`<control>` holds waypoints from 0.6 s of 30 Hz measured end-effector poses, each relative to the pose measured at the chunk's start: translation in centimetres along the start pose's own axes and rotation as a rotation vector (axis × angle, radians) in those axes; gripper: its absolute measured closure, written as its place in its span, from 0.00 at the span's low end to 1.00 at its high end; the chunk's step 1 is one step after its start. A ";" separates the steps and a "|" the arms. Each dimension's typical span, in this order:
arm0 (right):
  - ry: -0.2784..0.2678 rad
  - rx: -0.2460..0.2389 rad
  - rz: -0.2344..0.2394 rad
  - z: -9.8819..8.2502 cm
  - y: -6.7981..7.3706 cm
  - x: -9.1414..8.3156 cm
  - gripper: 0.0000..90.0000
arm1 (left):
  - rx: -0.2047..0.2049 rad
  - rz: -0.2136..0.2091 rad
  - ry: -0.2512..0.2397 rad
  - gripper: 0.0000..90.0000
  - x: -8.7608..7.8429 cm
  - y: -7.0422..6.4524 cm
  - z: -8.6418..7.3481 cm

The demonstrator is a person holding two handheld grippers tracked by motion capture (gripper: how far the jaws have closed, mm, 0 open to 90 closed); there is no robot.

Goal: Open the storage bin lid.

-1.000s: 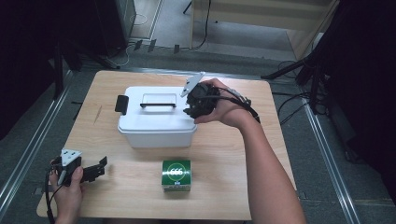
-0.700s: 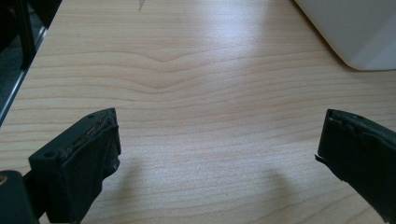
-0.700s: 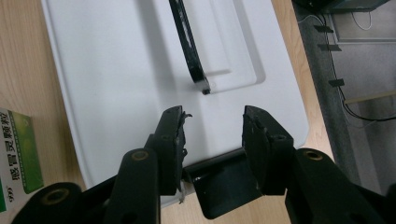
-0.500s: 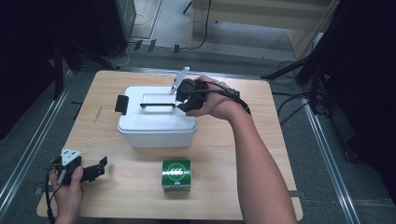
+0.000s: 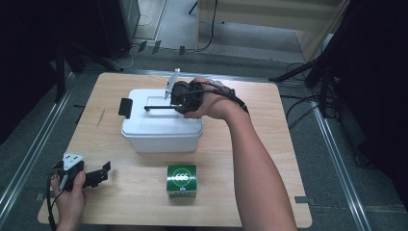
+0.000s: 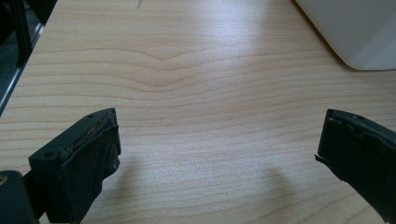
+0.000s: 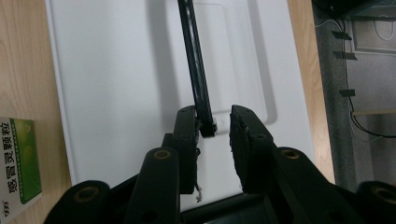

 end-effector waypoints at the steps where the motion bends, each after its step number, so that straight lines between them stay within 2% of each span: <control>1: 0.020 -0.017 -0.001 0.4 0.1 0.2 0.83 | 0.000 -0.001 0.002 0.00 0.0 0.0 0.0; 8: 0.041 -0.058 0.013 1.6 0.2 0.9 0.84 | -0.002 -0.004 0.004 0.00 0.0 0.0 0.0; 10: 0.067 -0.068 0.018 2.2 0.4 1.1 0.85 | -0.002 -0.006 0.008 0.00 0.1 0.1 0.0; 18: 0.093 -0.080 0.017 3.6 0.6 1.4 0.86 | -0.007 -0.010 0.010 0.00 0.1 0.0 0.0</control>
Point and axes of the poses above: each handheld gripper's, and its own axes: x roughly forward along the jaws, z roughly out of its top, y roughly to its left, the point moved 5 cm from there along x, roughly forward along the jaws
